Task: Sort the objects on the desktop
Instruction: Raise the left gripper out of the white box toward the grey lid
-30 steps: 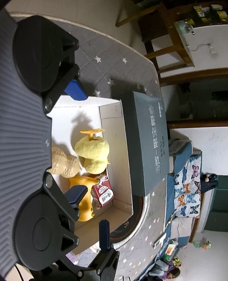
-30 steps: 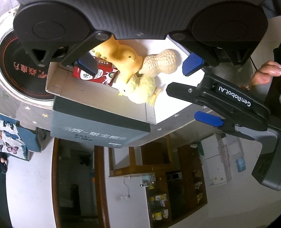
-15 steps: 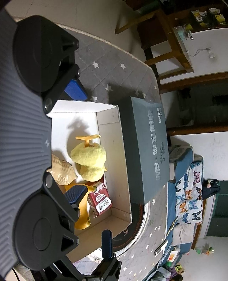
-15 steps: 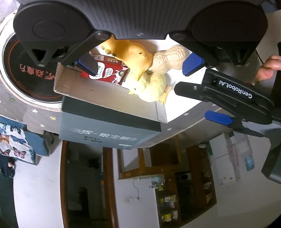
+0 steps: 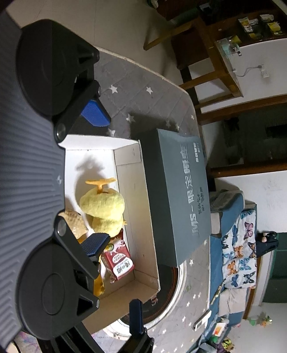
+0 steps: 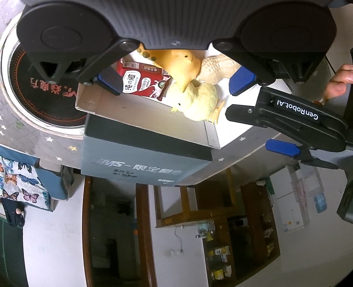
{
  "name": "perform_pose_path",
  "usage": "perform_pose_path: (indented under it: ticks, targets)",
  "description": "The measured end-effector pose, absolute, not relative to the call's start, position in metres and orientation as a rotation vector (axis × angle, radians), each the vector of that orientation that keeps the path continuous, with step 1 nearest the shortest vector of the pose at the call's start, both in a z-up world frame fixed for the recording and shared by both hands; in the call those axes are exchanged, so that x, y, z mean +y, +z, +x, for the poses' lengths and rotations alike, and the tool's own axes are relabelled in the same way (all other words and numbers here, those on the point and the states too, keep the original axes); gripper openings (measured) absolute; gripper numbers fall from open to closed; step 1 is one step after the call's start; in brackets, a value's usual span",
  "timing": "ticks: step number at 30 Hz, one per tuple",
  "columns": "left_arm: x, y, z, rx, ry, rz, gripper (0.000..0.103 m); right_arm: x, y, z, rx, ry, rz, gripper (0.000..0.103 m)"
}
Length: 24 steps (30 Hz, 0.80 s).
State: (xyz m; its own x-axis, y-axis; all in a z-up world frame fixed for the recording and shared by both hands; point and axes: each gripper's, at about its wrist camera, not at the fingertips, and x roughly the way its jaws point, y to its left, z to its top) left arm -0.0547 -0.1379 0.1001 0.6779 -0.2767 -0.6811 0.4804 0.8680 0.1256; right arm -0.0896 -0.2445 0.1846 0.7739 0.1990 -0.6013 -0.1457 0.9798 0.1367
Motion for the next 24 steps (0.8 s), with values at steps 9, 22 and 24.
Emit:
perform_pose_path:
  ticks: [9,22,24]
  targets:
    - [-0.14,0.109,-0.041,0.707,-0.447,0.296,0.103,-0.255,0.192,-0.08,0.661,0.159,0.111,0.103]
    - [-0.14,0.12,-0.011,0.725,-0.43,0.26,0.103,-0.272,0.206,-0.048,0.654,0.131,0.134,0.103]
    - [-0.137,0.121,0.0,0.733,-0.421,0.24,0.103,-0.275,0.209,-0.042,0.652,0.126,0.142,0.103]
